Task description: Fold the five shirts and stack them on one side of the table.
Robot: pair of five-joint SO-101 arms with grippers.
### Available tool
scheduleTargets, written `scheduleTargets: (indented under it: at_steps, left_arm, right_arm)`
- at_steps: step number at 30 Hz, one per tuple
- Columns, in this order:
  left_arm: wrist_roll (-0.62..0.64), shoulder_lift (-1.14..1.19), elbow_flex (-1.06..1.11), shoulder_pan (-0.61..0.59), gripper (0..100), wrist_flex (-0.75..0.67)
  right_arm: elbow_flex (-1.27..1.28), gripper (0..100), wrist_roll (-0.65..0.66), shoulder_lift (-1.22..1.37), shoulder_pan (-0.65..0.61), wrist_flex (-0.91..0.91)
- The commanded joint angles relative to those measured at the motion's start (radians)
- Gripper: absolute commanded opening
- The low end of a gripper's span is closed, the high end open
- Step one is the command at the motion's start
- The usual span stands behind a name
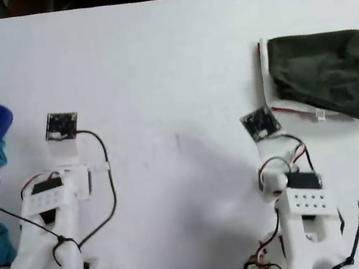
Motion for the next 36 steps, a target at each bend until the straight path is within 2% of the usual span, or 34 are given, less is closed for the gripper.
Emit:
scheduleTargets:
  at_steps: [1, 32, 36]
  left_arm:
    - [0.008, -0.028, -0.001, -0.003, 3, -0.014]
    - [0.009, -0.028, -0.002, -0.002, 3, -0.014]
    - [-0.002, -0.031, -0.013, -0.044, 3, 0.023]
  right_arm:
    - [0.064, 2.2, 0.008, -0.038, 0.001, -0.119]
    - [0.081, 2.1, 0.006, -0.038, -0.004, -0.140]
    - [0.081, 2.1, 0.006, -0.038, -0.004, -0.140]
